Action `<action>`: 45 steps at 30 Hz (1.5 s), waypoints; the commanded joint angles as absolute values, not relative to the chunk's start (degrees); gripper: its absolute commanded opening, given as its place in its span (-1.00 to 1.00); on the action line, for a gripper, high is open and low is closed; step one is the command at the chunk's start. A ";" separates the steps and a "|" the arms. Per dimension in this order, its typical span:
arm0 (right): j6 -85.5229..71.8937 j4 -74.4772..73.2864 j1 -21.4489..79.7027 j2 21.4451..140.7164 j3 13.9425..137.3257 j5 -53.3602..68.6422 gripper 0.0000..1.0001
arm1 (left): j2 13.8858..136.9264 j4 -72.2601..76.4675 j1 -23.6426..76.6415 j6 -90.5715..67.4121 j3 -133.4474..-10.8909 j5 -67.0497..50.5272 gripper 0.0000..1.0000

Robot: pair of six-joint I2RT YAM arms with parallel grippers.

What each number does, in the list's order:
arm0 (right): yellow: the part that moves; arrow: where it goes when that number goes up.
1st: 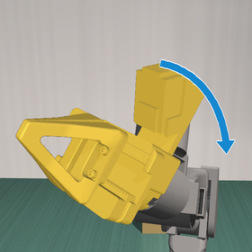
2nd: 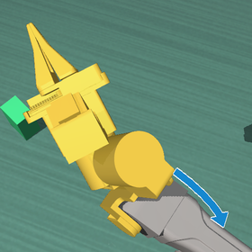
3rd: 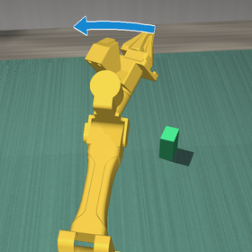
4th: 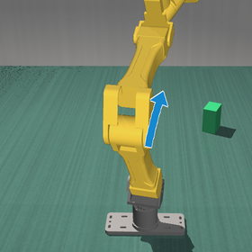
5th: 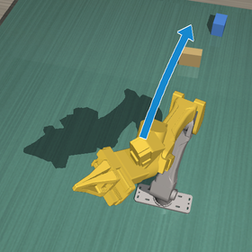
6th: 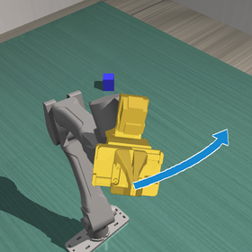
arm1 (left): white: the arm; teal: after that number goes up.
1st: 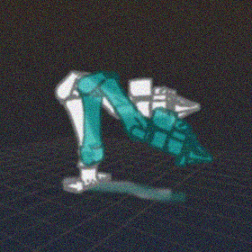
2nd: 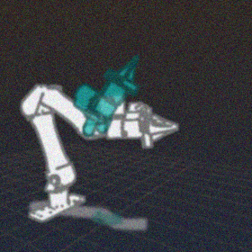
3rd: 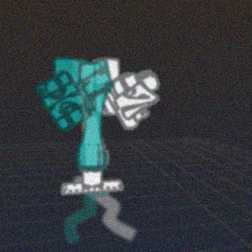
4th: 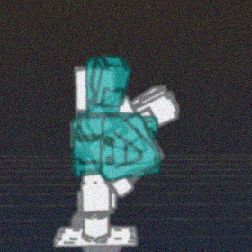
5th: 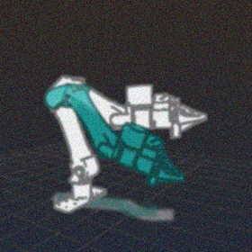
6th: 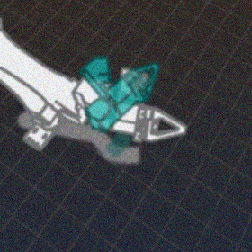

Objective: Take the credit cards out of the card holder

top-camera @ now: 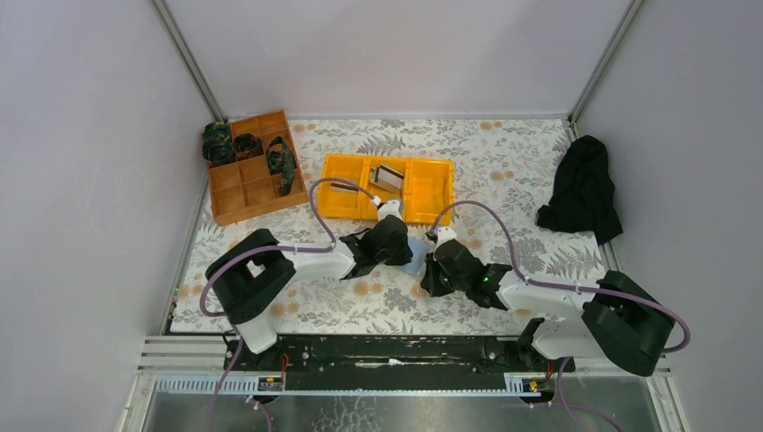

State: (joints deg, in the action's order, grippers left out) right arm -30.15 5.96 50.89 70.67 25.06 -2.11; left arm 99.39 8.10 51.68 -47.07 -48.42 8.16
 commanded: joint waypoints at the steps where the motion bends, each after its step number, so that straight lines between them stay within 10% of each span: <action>1: -31.15 9.49 50.38 74.50 25.20 -5.13 -1.00 | 94.82 8.87 51.41 -47.53 -46.06 12.51 -0.87; 10: -27.82 8.16 40.99 73.07 25.49 -1.23 -1.00 | 92.80 7.16 51.16 -47.49 -44.87 15.26 -0.56; 17: -26.11 6.97 40.43 69.30 26.25 1.27 -1.00 | 93.29 7.48 50.85 -47.76 -44.54 15.11 0.71; 21: -26.39 7.52 40.43 65.56 25.27 1.94 -1.00 | 91.70 9.15 50.72 -47.62 -43.37 15.14 0.96; 23: -26.39 7.03 40.39 63.29 25.06 1.10 -1.00 | 91.48 9.29 50.58 -48.14 -43.08 15.49 0.92; 33: -24.97 2.49 40.28 63.08 31.28 -11.90 -1.00 | 92.78 11.44 50.02 -47.61 -42.93 11.84 -0.94; 45: -26.73 0.31 35.52 76.23 41.78 -19.53 -0.82 | 91.06 15.11 47.33 -46.54 -40.73 6.65 -0.91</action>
State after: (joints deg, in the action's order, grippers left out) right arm -26.61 0.97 37.15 72.90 37.10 -16.58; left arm 92.82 10.39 48.93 -47.68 -42.06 8.86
